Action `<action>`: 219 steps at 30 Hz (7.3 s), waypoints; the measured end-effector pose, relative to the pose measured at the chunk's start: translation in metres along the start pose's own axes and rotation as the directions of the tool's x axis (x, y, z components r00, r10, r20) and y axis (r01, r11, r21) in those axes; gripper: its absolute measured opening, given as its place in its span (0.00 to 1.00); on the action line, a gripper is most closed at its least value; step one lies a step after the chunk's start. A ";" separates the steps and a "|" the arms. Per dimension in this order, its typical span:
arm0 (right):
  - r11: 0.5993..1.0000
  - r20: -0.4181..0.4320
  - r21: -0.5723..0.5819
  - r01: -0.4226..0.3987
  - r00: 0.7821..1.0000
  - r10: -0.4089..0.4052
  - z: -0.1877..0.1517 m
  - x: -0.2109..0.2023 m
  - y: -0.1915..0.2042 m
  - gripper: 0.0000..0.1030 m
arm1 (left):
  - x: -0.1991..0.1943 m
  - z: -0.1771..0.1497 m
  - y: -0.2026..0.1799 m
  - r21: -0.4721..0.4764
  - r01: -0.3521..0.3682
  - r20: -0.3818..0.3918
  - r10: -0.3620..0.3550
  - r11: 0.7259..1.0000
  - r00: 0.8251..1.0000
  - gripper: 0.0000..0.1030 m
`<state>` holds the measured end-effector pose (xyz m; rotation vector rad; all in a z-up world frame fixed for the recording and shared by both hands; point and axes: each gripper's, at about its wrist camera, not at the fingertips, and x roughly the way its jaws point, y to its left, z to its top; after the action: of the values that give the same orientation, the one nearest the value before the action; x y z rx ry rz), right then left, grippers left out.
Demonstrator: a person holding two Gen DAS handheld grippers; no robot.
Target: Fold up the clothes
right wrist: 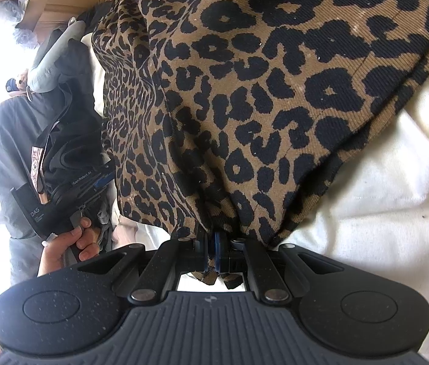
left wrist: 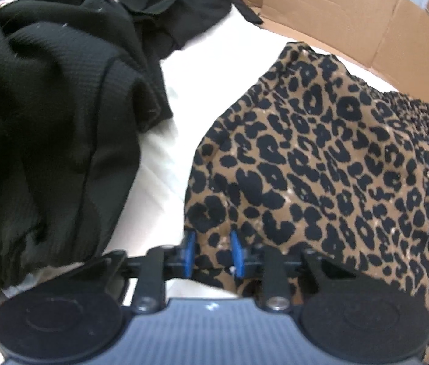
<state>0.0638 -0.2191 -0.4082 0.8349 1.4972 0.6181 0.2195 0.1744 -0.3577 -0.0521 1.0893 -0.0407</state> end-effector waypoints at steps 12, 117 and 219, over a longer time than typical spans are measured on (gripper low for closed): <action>1.000 0.002 -0.003 0.004 1.000 -0.004 -0.002 -0.007 0.004 0.02 | -0.048 0.023 0.028 0.077 -0.034 0.039 0.031 0.996 0.999 0.01; 0.647 0.451 -0.403 0.648 0.755 -0.476 0.027 -0.175 0.091 0.26 | -0.112 -0.015 -0.042 0.187 0.092 0.010 -0.096 0.978 0.995 0.53; 0.653 0.530 -0.426 0.626 0.758 -0.380 0.205 0.025 0.125 0.45 | 0.044 0.093 -0.173 0.253 0.136 0.091 -0.164 0.958 0.982 0.43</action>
<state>0.2844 -0.1440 -0.3457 0.0080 0.9925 0.3960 0.3212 0.0011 -0.3428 0.0853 0.9604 -0.3062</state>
